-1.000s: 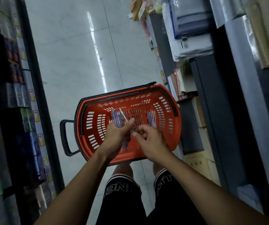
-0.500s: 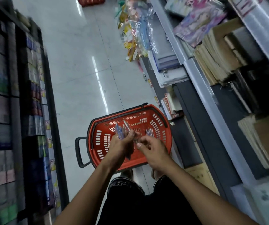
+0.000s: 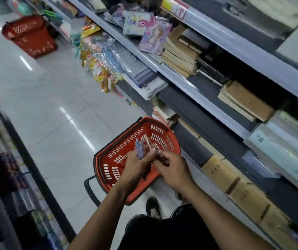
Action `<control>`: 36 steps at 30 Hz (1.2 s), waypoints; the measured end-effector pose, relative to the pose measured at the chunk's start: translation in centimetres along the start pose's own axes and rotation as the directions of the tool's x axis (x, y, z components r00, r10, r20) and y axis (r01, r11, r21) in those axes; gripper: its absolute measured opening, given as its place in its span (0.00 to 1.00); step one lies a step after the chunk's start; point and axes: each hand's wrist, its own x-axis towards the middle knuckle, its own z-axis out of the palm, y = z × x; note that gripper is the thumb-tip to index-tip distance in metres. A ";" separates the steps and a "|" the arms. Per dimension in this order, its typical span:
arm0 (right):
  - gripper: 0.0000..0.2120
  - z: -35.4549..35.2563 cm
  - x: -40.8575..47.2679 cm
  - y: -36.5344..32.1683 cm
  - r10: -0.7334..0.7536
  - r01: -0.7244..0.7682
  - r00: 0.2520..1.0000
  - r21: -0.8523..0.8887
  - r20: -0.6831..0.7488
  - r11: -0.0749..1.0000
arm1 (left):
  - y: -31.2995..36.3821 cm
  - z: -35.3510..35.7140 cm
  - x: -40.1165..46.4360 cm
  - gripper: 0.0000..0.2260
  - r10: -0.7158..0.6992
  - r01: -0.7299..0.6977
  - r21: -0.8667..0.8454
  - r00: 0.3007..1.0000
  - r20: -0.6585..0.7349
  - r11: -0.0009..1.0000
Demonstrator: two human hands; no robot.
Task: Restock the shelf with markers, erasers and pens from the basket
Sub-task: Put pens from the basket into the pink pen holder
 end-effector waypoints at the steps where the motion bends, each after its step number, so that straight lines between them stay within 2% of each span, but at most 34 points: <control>1: 0.05 -0.3 -1.0 0.0 0.007 -0.005 1.000 0.047 -0.030 0.999 | 0.3 0.7 -0.4 0.19 0.009 -0.009 0.000 0.999 0.038 1.000; 4: 0.08 -1.8 -3.7 0.8 0.026 -0.016 0.992 0.083 -0.120 0.996 | 0.9 3.1 -1.6 0.19 0.011 -0.005 -0.050 0.991 0.132 0.999; 8: 0.07 -4.7 -7.0 3.2 0.053 -0.026 0.960 0.099 -0.274 0.995 | 1.8 7.4 -2.8 0.14 0.005 -0.005 0.000 0.976 0.217 1.000; 14: 0.04 -10.4 -14.5 7.6 0.126 0.026 0.856 0.287 -0.501 0.958 | 1.2 17.5 -4.9 0.17 0.044 -0.103 0.161 0.941 0.335 0.982; 17: 0.07 -14.0 -19.4 10.7 0.177 0.027 0.797 0.327 -0.577 0.944 | 0.2 23.5 -7.0 0.17 0.043 -0.142 0.207 0.906 0.421 0.968; 23: 0.06 -21.9 -30.8 17.2 0.277 0.054 0.658 0.411 -0.700 0.910 | -1.9 36.0 -13.3 0.06 -0.013 -0.069 0.108 0.784 0.621 0.992; 27: 0.05 -26.3 -37.1 20.6 0.311 0.108 0.587 0.453 -0.748 0.885 | -3.0 43.4 -17.4 0.05 0.071 -0.310 0.223 0.715 0.696 0.924; 31: 0.08 -29.6 -41.3 22.7 0.327 0.159 0.574 0.494 -0.751 0.855 | -3.7 49.2 -20.2 0.04 0.103 -0.359 0.249 0.729 0.677 0.899; 36: 0.04 -32.7 -43.6 24.0 0.354 0.195 0.552 0.530 -0.754 0.825 | -3.6 53.0 -21.0 0.04 0.079 -0.384 0.328 0.744 0.663 0.863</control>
